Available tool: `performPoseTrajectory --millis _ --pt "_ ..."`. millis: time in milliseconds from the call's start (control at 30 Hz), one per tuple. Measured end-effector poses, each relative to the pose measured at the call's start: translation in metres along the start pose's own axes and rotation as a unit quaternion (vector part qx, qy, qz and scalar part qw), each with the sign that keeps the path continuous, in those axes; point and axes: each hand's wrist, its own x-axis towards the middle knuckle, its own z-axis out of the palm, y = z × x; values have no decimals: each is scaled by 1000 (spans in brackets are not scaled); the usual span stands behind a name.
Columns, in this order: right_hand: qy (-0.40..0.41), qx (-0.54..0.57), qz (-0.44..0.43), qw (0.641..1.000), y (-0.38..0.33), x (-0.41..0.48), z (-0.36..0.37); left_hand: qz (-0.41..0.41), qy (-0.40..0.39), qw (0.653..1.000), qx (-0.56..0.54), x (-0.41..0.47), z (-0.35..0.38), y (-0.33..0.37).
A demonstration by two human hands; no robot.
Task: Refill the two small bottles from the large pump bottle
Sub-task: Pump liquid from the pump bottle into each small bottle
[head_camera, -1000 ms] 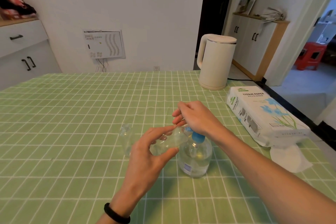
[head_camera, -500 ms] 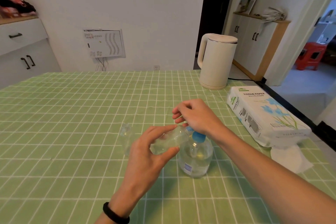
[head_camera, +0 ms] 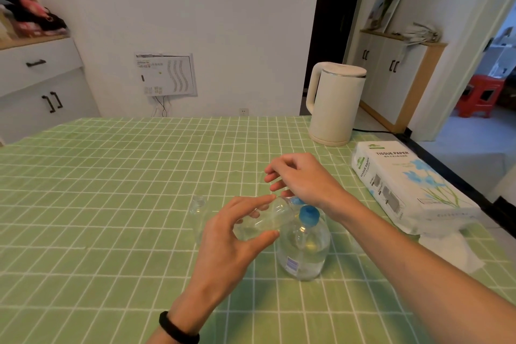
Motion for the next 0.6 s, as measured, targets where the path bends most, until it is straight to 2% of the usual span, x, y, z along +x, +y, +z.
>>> performPoseTrajectory --millis 300,600 --pt "12 1 35 999 13 3 7 -10 -2 1000 -19 -2 4 -6" --pt "22 -1 35 999 13 -1 6 -17 -1 1000 -16 -4 5 -5"
